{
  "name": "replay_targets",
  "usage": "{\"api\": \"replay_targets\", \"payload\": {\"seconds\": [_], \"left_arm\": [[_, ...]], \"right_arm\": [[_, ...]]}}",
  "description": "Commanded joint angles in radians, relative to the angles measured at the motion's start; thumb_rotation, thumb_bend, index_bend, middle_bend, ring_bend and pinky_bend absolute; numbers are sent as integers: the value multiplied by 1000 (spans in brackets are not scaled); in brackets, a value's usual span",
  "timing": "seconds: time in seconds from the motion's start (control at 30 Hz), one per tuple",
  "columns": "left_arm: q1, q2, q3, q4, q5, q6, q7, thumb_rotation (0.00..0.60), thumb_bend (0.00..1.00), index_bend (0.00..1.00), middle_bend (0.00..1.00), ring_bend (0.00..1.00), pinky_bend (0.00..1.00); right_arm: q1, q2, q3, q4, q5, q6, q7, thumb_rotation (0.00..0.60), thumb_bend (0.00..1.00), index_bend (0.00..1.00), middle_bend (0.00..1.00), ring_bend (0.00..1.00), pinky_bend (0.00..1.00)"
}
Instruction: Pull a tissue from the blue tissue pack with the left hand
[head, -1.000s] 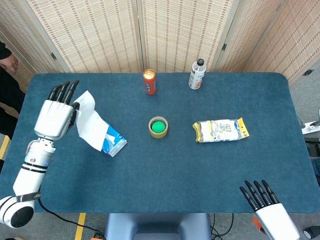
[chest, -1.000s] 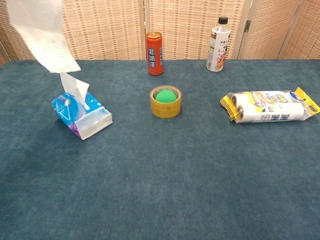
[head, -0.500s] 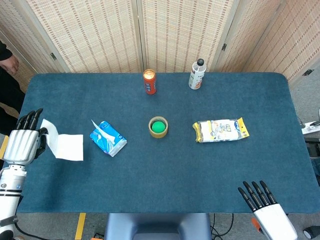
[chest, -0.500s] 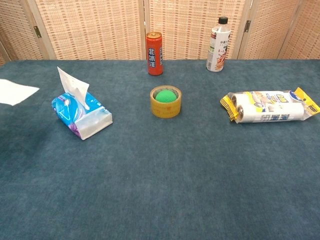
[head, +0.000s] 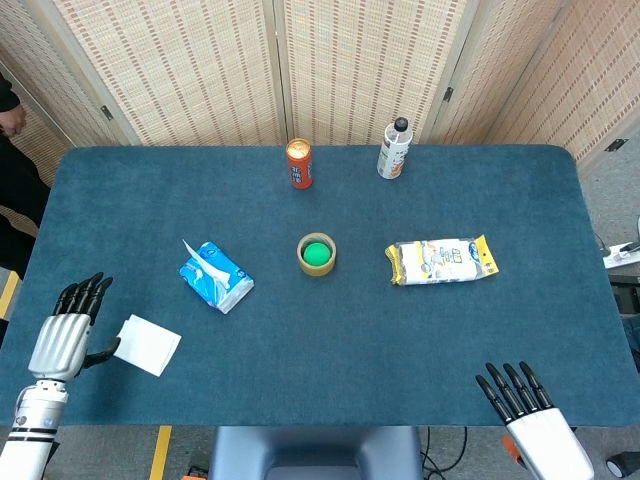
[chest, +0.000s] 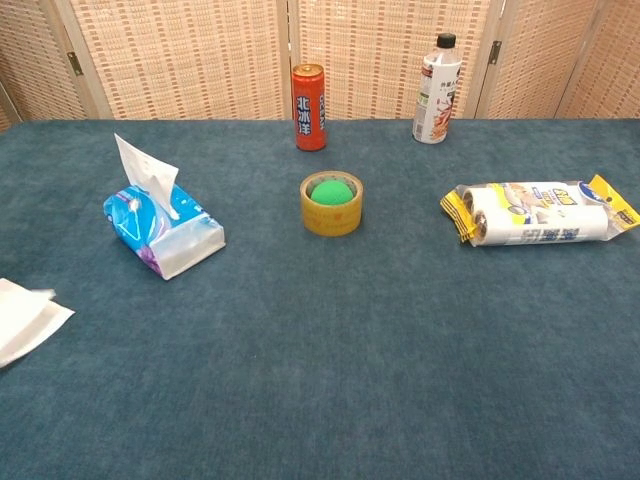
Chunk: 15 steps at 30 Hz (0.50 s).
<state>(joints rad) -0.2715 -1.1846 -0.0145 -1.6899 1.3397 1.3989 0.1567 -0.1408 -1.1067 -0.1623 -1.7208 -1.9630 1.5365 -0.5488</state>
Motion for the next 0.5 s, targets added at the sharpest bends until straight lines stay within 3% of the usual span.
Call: {"api": "replay_targets", "payload": {"seconds": [0.03, 0.2, 0.5], "left_arm": [[23, -10, 15, 12, 23, 24, 9, 600, 276, 0, 0, 0, 47], [67, -34, 33, 71, 53, 77, 52, 600, 258, 0, 0, 0, 32], [103, -17, 2, 49, 51, 118, 24, 600, 246, 0, 0, 0, 27]], "right_arm": [[0, -1, 2, -1, 1, 2, -1, 600, 116, 0, 0, 0, 0], [-3, -2, 4, 1, 0, 11, -1, 600, 116, 0, 0, 0, 0], [-12, -10, -7, 18, -23, 21, -11, 600, 116, 0, 0, 0, 0]]}}
